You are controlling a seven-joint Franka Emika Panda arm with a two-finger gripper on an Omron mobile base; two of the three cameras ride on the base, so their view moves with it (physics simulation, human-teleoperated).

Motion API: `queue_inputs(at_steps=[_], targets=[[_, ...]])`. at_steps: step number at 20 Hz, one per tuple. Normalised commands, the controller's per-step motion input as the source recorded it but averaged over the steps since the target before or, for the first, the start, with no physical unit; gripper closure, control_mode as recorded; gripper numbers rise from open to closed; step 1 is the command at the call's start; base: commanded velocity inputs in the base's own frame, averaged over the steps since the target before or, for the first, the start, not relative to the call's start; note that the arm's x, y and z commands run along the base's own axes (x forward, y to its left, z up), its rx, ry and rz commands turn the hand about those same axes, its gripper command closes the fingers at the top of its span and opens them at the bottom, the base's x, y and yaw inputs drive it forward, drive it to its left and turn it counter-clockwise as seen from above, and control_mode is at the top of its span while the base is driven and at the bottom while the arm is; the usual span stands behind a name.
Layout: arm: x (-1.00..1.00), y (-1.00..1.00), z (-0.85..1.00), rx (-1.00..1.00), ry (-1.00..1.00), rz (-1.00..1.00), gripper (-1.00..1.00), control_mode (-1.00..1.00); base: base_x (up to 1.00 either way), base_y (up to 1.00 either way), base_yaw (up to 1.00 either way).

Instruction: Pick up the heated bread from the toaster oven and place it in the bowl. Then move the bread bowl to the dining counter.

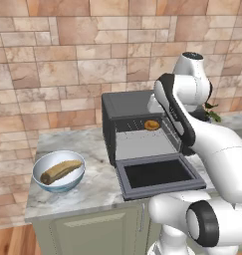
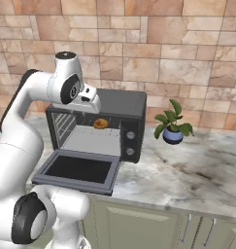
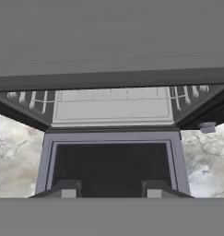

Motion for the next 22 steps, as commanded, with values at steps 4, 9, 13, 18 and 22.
queue_inputs(at_steps=[4, 9, 13, 18, 22], targets=[[-0.17, 0.00, -0.03, -0.01, 0.00, 0.00, -1.00, -1.00, 0.00, 0.00, 0.00], [-0.43, 0.19, -0.46, -0.08, -0.01, 0.01, -1.00, -1.00, 0.00, 0.00, 0.00], [-0.16, 0.34, -0.79, -0.14, -0.13, 0.01, -1.00, -1.00, 0.00, 0.00, 0.00], [0.13, 0.06, -0.23, -0.01, -0.25, 0.00, -1.00, -1.00, 0.00, 0.00, 0.00], [0.37, 0.00, -0.20, 0.05, -0.21, -0.03, -1.00, -1.00, 0.00, 0.00, 0.00]])
